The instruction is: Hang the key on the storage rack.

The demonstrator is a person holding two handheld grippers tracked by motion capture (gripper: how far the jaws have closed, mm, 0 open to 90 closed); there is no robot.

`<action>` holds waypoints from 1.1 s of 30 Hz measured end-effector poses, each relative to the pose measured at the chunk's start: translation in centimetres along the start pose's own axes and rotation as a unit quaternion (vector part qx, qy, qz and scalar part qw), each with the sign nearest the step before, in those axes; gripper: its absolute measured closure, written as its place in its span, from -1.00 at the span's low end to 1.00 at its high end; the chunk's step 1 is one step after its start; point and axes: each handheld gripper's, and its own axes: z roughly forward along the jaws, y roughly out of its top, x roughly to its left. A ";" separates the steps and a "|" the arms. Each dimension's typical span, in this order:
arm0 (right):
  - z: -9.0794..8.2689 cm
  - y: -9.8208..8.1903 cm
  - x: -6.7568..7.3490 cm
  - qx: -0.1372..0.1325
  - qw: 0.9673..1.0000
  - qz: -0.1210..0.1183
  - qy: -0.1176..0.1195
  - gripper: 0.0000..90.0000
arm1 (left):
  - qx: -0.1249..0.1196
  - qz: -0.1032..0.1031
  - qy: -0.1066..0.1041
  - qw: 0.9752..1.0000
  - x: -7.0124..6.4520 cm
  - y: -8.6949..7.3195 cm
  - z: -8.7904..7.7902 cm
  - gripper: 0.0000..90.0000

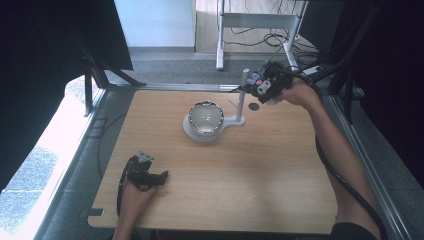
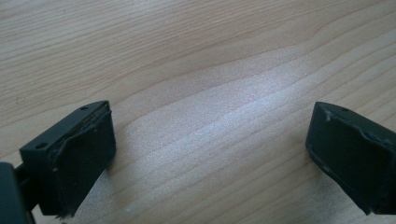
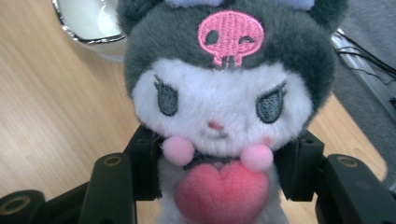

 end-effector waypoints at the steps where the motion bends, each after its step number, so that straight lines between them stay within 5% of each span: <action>1: 0.3 0.0 0.2 0.002 1.000 -0.001 0.003 -0.04 | 0.000 0.000 0.000 1.000 0.0 0.0 0.0 -0.97; 19: 5.4 -1.0 0.9 0.023 0.999 0.001 0.044 -0.04 | -0.002 0.000 0.001 1.000 0.0 0.0 0.0 -0.97; 33: 8.6 -2.1 0.3 0.037 0.998 0.022 0.046 -0.04 | -0.001 -0.001 0.000 1.000 0.0 0.0 0.0 -0.97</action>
